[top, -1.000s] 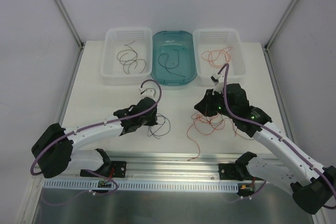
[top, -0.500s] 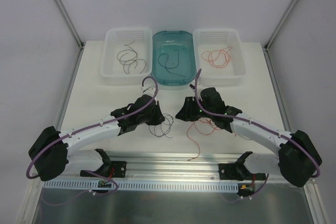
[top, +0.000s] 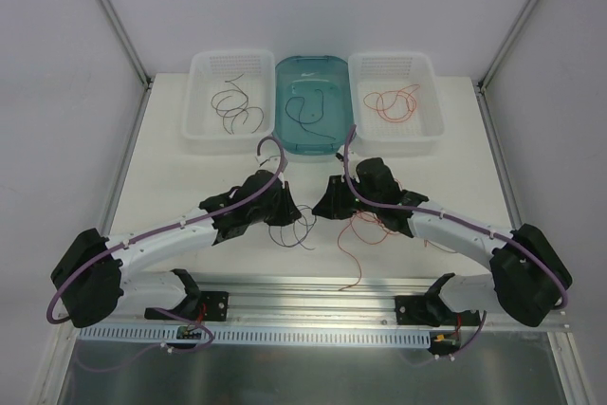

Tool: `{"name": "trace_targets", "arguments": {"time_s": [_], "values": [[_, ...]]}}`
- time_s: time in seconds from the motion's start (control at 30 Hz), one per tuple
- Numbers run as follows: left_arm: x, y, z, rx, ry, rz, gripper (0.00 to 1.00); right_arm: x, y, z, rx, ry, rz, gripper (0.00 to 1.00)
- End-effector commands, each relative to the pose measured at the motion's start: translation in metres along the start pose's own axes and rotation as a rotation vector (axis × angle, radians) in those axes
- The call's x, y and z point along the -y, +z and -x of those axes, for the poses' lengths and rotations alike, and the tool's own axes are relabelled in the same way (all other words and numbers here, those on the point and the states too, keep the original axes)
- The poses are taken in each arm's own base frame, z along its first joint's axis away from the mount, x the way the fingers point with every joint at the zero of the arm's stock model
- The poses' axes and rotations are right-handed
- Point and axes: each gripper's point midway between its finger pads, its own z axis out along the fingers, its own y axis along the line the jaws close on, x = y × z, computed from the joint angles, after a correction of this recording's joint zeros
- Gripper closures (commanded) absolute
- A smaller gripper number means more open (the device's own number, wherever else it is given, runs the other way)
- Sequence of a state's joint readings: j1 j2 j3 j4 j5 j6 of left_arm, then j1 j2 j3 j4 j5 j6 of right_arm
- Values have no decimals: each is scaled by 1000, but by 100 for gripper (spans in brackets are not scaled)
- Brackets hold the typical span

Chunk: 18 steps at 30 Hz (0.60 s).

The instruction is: Untangle the cables

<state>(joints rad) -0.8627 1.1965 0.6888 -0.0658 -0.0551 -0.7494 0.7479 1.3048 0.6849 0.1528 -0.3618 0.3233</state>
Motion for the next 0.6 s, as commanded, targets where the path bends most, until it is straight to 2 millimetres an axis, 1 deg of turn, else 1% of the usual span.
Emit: {"name": "trace_targets", "arguments": {"time_s": [0.0,0.13,0.17,0.2,0.27,0.3,0.37,0.4,0.47,0.5,0.53,0.57], "values": [[22,-9,20,48,-19,-70,100,-24,0,22,50,-55,75,81],[20,-9,19,54,-19,-60,100,-23,-2,22,47,-58,68,91],[18,-9,20,57,-20,-55,100,-24,-3,23,51,-64,69,97],[15,-8,19,58,-21,-45,100,-24,-5,22,48,-64,65,99],[13,-7,18,62,-26,-37,100,-25,-10,25,62,-77,59,99],[8,-6,17,67,-29,-20,100,-23,-12,23,57,-78,46,99],[2,-3,16,67,-47,2,100,-24,-17,27,73,-93,31,99],[-3,-1,12,62,-53,18,100,-26,-23,31,90,-110,26,99],[-12,3,9,55,-83,51,100,-20,-31,34,106,-113,-24,99],[-17,6,4,45,-98,67,100,-22,-40,39,131,-126,-34,99],[-22,7,3,40,-116,79,100,-15,-44,40,147,-126,-80,99],[-26,9,0,34,-146,93,100,-15,-50,43,165,-134,-91,99]]}}
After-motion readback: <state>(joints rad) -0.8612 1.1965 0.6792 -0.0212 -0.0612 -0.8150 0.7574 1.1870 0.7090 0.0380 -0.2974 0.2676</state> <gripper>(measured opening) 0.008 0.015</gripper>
